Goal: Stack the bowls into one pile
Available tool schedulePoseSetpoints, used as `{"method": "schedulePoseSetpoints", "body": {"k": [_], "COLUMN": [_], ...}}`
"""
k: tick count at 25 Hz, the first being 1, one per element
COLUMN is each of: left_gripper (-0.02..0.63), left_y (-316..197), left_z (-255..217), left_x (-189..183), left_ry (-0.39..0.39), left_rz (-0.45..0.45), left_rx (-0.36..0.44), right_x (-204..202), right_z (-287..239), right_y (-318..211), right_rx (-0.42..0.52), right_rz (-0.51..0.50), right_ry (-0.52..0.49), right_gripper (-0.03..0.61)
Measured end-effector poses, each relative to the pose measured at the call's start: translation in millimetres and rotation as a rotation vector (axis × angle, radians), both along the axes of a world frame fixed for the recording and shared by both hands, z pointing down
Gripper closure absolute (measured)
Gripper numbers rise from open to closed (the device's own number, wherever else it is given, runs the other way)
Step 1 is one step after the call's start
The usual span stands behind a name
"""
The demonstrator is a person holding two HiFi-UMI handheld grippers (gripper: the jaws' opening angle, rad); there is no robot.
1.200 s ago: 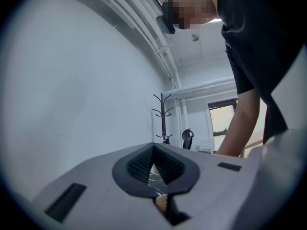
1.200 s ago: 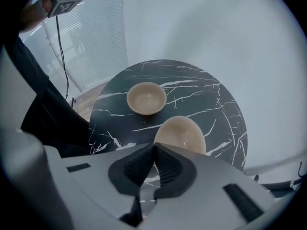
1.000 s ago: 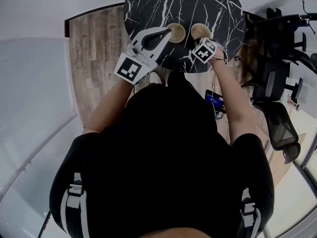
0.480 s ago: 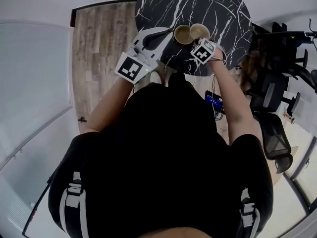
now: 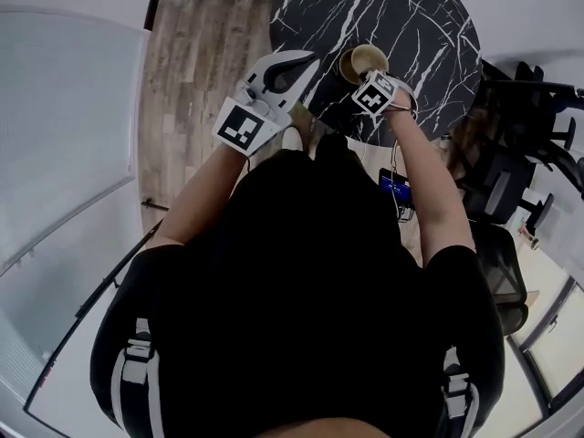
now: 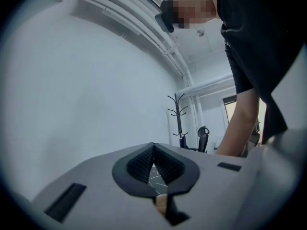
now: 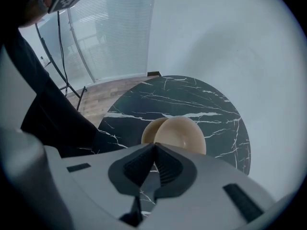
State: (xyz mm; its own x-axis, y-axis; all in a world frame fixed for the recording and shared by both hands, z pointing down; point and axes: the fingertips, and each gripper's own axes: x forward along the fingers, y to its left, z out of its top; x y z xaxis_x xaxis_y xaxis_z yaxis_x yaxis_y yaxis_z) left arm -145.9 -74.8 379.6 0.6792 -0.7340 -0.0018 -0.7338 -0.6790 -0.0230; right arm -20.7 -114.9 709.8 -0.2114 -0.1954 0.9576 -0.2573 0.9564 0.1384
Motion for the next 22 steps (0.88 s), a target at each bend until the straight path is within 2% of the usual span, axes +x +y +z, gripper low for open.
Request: {"method": "schedulePoseSetpoints", "body": {"k": [17,22], "left_gripper": [0.609,0.609], "left_y": [1,0], "left_z": [6,5], "left_x": [-23,-23], "left_ry": [-0.019,-0.016], "left_rz": [-0.048,-0.049], "left_rx": [-0.024,-0.024], "right_x": [-21,-19], "right_z": [29,29], "right_y": [9,10], "right_rx": [-0.047,-0.062], "right_rz": [-0.039,-0.027], "right_ry": [0.024,0.012], "right_gripper": [0.570,0.533]}}
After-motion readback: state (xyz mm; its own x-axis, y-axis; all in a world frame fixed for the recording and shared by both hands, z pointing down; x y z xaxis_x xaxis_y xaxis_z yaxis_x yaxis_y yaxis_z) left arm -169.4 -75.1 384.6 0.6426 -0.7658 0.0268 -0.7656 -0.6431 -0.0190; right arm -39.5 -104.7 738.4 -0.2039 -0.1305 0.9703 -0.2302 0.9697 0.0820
